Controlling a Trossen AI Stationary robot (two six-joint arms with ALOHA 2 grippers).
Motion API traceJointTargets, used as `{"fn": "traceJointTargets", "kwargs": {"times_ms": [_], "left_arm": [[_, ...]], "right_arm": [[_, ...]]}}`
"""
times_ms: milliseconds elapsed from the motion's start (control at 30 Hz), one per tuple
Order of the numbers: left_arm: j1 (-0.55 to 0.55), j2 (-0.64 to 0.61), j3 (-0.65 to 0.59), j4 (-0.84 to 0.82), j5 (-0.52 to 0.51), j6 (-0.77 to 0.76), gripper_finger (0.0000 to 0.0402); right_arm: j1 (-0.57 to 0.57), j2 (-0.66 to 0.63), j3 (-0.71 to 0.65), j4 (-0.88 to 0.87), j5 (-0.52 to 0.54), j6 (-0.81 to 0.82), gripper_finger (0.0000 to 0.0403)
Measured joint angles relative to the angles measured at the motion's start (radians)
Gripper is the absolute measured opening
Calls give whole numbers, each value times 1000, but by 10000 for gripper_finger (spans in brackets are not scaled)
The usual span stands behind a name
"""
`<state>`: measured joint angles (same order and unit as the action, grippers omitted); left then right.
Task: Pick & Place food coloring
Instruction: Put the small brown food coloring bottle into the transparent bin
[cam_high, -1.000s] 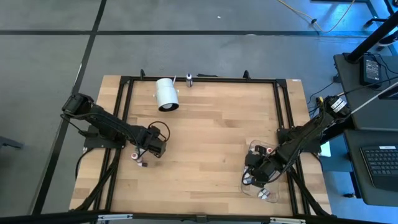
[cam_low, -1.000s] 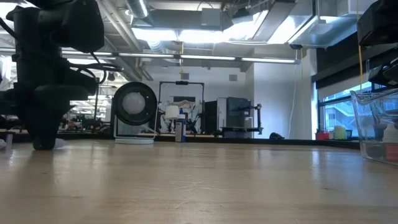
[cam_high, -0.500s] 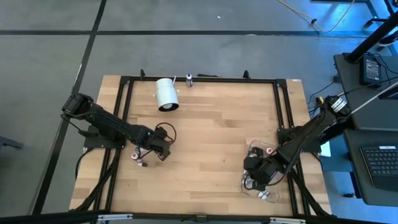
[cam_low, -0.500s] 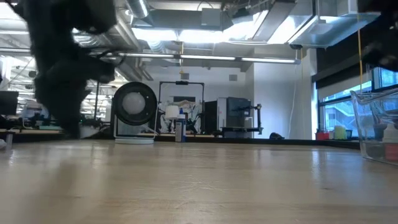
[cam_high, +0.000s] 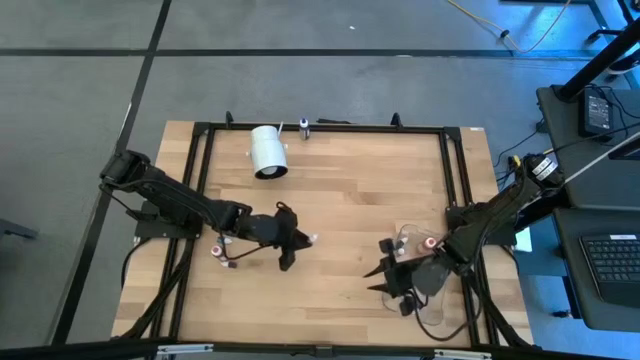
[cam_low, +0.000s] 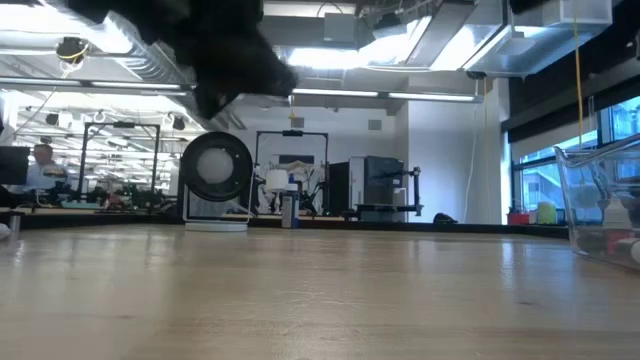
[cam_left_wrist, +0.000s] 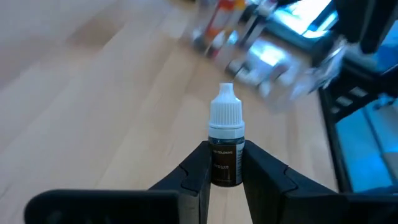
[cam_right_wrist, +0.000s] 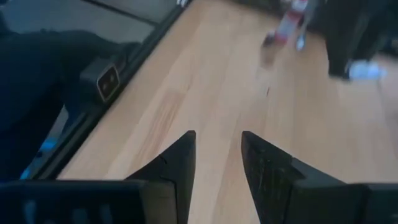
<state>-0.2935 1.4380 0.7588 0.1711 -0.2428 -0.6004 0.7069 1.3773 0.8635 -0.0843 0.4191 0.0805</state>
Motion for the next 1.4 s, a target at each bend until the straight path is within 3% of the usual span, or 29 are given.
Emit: {"fn": "traceJointTargets", "kwargs": {"times_ms": [233,500,700,1133,1400], "left_arm": [[0,119,13,244,68,125,70],[0,319,167,278,237,181,71],[0,407,272,271,341,187,71],[-5,420,305,273,380,188,72],[-5,420,305,274,380,229,72]], "right_arm": [[-71,1,0,71,-1,-83,150],[-157,1,0,89,-11,-75,250],[-174,17,-1,94,-194,-91,295],[-174,121,-1,201,-204,-138,295],[-174,122,-1,193,-204,-136,234]]}}
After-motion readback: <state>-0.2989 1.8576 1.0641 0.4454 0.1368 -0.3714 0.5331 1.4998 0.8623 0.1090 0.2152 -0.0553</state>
